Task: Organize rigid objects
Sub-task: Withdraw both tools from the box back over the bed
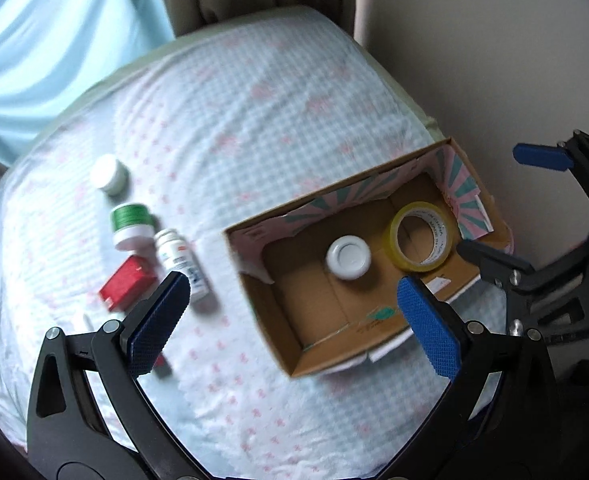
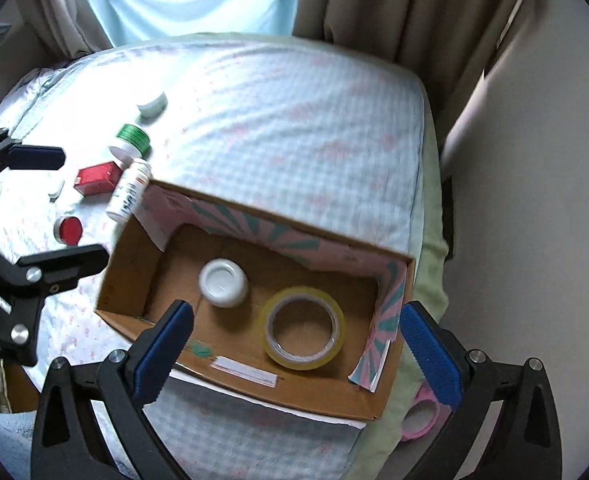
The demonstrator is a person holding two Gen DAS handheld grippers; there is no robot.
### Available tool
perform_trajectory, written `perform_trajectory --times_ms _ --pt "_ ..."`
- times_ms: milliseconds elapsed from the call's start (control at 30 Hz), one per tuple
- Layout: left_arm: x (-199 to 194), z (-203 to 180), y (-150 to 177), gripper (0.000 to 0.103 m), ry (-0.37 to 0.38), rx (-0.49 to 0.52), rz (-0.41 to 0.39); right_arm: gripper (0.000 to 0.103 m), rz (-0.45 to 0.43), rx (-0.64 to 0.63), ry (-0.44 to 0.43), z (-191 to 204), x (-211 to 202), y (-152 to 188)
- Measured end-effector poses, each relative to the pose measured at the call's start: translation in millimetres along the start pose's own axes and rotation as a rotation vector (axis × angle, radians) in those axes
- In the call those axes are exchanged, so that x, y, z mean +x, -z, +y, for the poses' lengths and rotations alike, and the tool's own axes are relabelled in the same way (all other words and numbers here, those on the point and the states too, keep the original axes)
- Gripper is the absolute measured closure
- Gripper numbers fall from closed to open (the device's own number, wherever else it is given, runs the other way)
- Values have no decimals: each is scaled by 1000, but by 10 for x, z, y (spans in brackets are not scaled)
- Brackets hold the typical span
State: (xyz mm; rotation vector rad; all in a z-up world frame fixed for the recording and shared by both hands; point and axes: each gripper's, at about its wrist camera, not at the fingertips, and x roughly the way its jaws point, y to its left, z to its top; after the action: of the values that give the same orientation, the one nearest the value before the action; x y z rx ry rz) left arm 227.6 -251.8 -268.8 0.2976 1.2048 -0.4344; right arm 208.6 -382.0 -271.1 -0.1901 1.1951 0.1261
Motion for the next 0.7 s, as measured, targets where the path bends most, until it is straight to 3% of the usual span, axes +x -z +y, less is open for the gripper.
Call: perform_trajectory --times_ms 233,400,700 --pt "-700 611 401 0 28 -95 -100 0 -73 -16 16 397 -469 -321" --pt "-1115 1191 747 0 -2 -119 -162 0 -110 -5 49 870 -802 -477" --pt "-1516 2423 1363 0 -30 -122 -221 0 -148 186 15 1766 -1203 -402"
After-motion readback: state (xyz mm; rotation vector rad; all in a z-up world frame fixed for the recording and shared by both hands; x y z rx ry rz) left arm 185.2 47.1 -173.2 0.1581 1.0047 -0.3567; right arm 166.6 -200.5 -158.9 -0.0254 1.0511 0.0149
